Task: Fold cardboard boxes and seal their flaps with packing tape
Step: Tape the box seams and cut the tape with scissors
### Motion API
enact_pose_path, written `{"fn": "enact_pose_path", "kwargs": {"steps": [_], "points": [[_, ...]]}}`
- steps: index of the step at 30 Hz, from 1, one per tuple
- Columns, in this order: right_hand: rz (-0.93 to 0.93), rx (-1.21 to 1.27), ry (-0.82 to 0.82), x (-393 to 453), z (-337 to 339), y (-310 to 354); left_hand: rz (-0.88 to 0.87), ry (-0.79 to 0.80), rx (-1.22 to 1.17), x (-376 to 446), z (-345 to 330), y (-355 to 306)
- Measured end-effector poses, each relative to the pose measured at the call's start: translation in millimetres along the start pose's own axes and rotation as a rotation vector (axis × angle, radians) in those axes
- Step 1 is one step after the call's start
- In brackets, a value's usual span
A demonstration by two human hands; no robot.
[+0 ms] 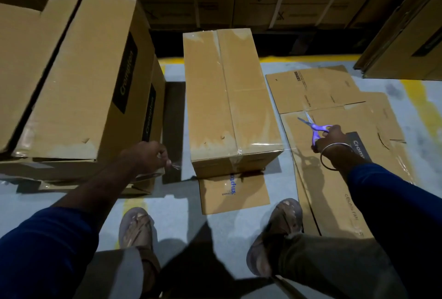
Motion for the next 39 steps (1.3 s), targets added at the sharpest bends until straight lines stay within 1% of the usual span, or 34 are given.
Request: {"fn": "enact_pose_path", "kwargs": {"steps": [3,5,11,14,16,18,19,21,24,27,28,29,30,32,35,37,39], "points": [[-0.05,0.035,0.014,13,-28,-18,0.033,0.029,-0.041,16,-7,2],[-0.052,0.062,0.003,11,-47,-21,0.039,0.033,-0.048,22,-11,3],[-0.086,0.234,0.165,12,-118,-42,-0.013,-0.012,-0.051,38,-27,3],[-0.062,0.241,0.202,1,-126,-27,-0.02,-0.023,-0.088,39,-29,1],[-0.089,0.215,0.231,1,-126,-25,-0.004,-0.005,-0.102,40,-31,-1],[-0.097,0.281,0.316,1,-134,-33,0.013,0.005,-0.144,39,-32,-1],[-0.104,0.309,0.332,-2,-133,-37,0.014,0.003,-0.177,38,-32,-1],[-0.156,0.38,0.259,-7,-128,-50,0.021,-0.01,-0.208,37,-30,0],[-0.172,0.521,0.044,-18,-99,-37,0.023,-0.01,-0.223,33,-27,1],[-0.124,0.626,-0.131,-25,-68,-12,0.031,0.025,-0.24,27,-22,1],[-0.1,0.644,-0.162,-31,-59,0,0.033,0.028,-0.231,25,-20,1],[-0.069,0.662,-0.155,-40,-53,16,0.032,0.022,-0.211,23,-17,1],[-0.031,0.689,-0.099,-52,-51,33,0.033,0.015,-0.189,20,-16,1],[0.016,0.717,0.15,-89,-58,70,0.038,0.01,-0.175,16,-14,1],[-0.058,0.547,0.579,-164,-91,102,0.028,0.006,-0.185,10,-12,1],[-0.127,0.487,0.874,-214,-127,110,0.003,0.015,-0.166,9,-12,1],[-0.181,0.447,1.076,-249,-165,111,-0.007,0.018,-0.152,9,-10,0]]}}
Point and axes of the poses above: each hand's wrist, its own x-axis towards the middle knuckle, its own z-axis out of the back of the hand, y = z × x, the point moved 5 cm from there along x, towards the middle knuckle, and after that the axes turned 15 degrees about z, right-handed, at the moved point
